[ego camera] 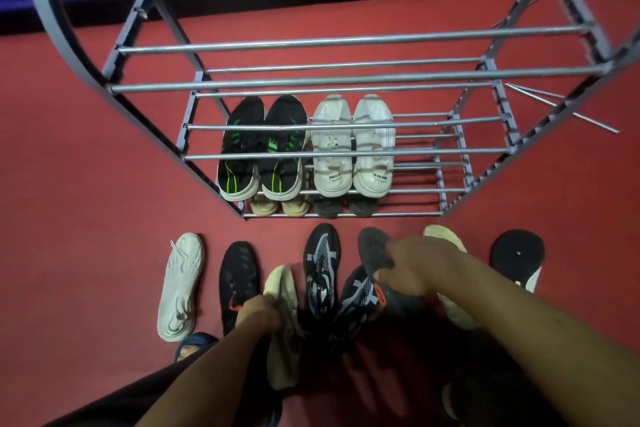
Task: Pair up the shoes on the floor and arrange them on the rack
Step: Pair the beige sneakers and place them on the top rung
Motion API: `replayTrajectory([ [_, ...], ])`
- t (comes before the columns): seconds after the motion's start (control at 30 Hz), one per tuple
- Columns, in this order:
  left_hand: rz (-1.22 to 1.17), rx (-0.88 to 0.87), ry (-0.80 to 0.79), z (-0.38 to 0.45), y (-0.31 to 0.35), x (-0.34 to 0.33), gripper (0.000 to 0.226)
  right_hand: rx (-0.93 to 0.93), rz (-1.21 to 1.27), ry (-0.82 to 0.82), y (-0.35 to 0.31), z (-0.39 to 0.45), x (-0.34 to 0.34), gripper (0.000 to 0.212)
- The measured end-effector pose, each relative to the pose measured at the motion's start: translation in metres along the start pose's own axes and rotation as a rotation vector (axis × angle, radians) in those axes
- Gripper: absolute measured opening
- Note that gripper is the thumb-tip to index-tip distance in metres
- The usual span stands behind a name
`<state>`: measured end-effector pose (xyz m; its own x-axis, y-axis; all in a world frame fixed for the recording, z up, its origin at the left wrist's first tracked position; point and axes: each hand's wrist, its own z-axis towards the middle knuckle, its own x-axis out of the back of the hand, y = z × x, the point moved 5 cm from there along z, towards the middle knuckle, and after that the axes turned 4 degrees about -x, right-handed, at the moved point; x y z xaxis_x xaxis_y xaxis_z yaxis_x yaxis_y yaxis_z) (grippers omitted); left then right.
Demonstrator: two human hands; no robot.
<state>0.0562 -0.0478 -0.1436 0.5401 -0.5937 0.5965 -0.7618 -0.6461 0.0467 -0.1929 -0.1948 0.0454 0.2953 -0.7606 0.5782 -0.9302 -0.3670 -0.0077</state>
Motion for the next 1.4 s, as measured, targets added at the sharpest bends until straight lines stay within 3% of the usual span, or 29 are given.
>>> replayTrajectory([
  [0.07, 0.021, 0.02, 0.0, -0.015, 0.001, 0.002, 0.053, 0.005, 0.004, -0.006, 0.0, -0.003, -0.004, 0.053],
  [0.2, -0.079, 0.077, 0.174, -0.044, -0.01, 0.021, 0.049, 0.048, 0.028, -0.031, -0.01, -0.006, -0.01, 0.055],
  [0.47, -0.119, -0.138, 0.428, -0.103, -0.014, 0.063, 0.034, 0.069, 0.215, 0.008, -0.005, 0.004, -0.021, 0.061],
  [0.6, -0.362, -0.259, 0.499, -0.128, 0.004, 0.095, 0.027, 0.114, 0.476, 0.085, -0.007, 0.007, -0.033, 0.062],
  [0.73, -0.669, -0.274, 0.39, -0.135, 0.025, 0.108, 0.016, 0.062, 0.492, -0.021, -0.007, 0.009, -0.058, 0.058],
  [0.83, -0.505, -0.206, 0.306, -0.123, 0.029, 0.077, 0.021, 0.048, 0.456, -0.048, -0.006, 0.01, -0.062, 0.068],
  [0.97, -0.308, -0.158, 0.057, -0.098, 0.053, -0.011, 0.095, 0.089, 0.54, 0.021, 0.001, 0.01, -0.036, 0.059],
  [1.1, -0.359, -0.13, -0.064, -0.089, 0.084, -0.108, 0.109, 0.101, 0.683, 0.094, 0.012, 0.006, -0.015, 0.06],
  [1.17, -0.353, -0.107, -0.029, -0.092, 0.097, -0.146, 0.108, 0.106, 0.685, 0.089, 0.015, 0.003, -0.01, 0.057],
  [1.3, -0.198, -0.07, 0.22, -0.098, 0.116, -0.173, 0.094, 0.12, 0.665, 0.064, 0.02, 0.001, -0.004, 0.066],
  [1.4, -0.28, -0.144, 0.226, -0.097, 0.132, -0.189, 0.107, 0.121, 0.69, 0.057, 0.024, 0.005, -0.002, 0.074],
])
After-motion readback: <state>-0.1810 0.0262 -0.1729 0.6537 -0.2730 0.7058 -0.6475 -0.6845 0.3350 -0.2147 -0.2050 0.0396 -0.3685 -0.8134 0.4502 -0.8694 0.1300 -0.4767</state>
